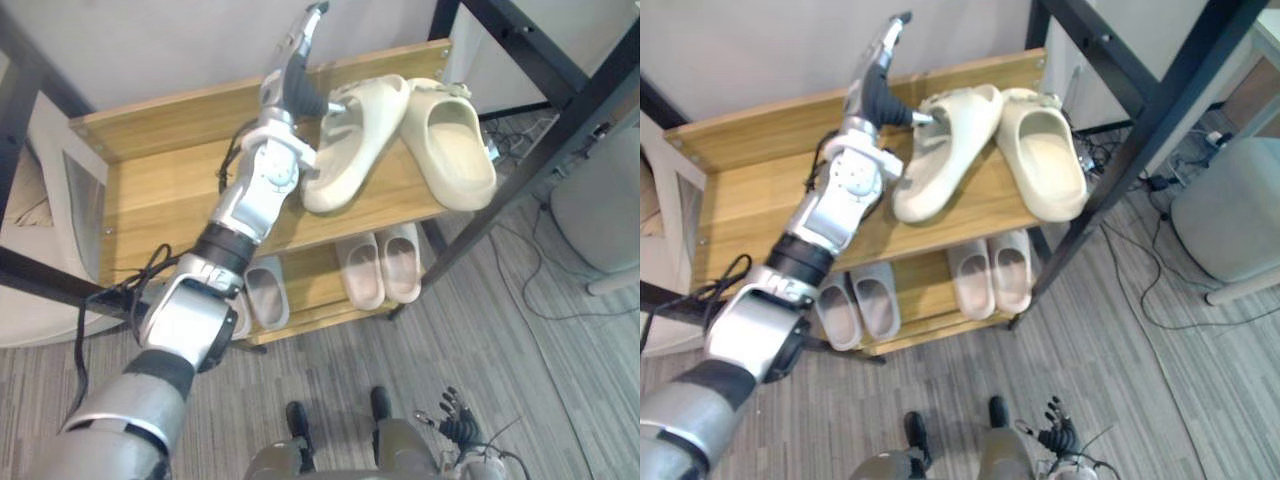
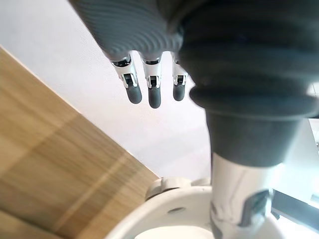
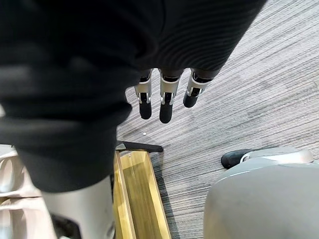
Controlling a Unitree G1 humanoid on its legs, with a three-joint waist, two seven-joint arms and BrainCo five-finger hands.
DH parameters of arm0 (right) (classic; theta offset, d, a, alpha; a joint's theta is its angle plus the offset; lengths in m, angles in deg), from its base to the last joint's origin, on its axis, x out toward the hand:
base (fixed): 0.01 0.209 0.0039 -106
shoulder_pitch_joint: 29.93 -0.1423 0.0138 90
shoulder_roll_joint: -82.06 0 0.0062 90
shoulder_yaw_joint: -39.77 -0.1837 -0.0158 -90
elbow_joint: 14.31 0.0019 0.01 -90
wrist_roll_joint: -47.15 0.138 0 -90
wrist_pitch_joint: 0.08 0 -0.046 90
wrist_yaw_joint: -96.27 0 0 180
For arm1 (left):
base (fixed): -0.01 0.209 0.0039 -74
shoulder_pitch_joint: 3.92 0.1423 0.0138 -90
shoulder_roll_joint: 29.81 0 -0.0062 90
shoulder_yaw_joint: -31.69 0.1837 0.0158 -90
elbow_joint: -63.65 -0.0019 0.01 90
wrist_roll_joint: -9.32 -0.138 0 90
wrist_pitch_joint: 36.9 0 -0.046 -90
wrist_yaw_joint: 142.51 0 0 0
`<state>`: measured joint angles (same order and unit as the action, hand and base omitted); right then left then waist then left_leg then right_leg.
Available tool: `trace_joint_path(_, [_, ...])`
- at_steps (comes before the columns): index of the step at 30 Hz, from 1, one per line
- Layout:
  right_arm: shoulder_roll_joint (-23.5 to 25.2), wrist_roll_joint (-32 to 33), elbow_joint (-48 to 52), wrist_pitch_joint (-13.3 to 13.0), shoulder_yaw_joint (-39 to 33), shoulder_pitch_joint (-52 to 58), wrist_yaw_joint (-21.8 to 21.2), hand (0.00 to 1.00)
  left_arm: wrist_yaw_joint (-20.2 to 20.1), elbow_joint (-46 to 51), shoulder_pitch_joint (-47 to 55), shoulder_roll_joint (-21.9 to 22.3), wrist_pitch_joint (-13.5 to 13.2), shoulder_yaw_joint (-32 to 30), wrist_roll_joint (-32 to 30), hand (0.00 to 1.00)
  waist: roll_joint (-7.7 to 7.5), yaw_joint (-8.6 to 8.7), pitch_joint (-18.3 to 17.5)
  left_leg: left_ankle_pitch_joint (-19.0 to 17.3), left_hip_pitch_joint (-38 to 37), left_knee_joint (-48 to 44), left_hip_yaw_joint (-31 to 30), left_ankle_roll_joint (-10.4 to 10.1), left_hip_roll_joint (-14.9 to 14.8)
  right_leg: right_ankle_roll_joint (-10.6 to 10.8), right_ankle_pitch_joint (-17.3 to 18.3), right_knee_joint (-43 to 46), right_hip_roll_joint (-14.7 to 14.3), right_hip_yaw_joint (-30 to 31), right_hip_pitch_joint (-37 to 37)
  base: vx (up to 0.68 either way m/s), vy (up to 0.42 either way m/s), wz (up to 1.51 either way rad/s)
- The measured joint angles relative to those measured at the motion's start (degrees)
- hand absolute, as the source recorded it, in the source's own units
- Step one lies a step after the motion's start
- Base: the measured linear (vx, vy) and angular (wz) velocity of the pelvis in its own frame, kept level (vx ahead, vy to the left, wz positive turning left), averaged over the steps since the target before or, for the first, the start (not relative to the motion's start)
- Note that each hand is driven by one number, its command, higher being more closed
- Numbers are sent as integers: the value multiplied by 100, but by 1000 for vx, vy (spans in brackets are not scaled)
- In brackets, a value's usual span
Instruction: Organize the slippers on the shoe rack
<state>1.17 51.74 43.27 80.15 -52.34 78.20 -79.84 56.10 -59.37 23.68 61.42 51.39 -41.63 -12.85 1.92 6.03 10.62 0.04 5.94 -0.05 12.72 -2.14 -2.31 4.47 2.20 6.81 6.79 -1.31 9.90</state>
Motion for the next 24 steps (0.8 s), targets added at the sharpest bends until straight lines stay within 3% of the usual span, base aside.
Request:
trace_joint_path(13, [-4, -5, -76, 9, 6, 7, 1, 0, 24, 1411, 762, 189, -173, -179, 875, 0, -12, -181, -21, 33, -46, -28, -173, 19, 20, -2, 0, 3, 24, -178, -153, -10, -3, 7])
trace_joint_path(24, [-15, -16, -339, 147, 9, -1, -57, 0, -472, 2010, 2171, 573, -447, -40, 3152, 0, -74, -303, -284, 111, -187, 55, -441, 57, 117, 41, 54, 17, 132, -455, -400, -12, 9, 14])
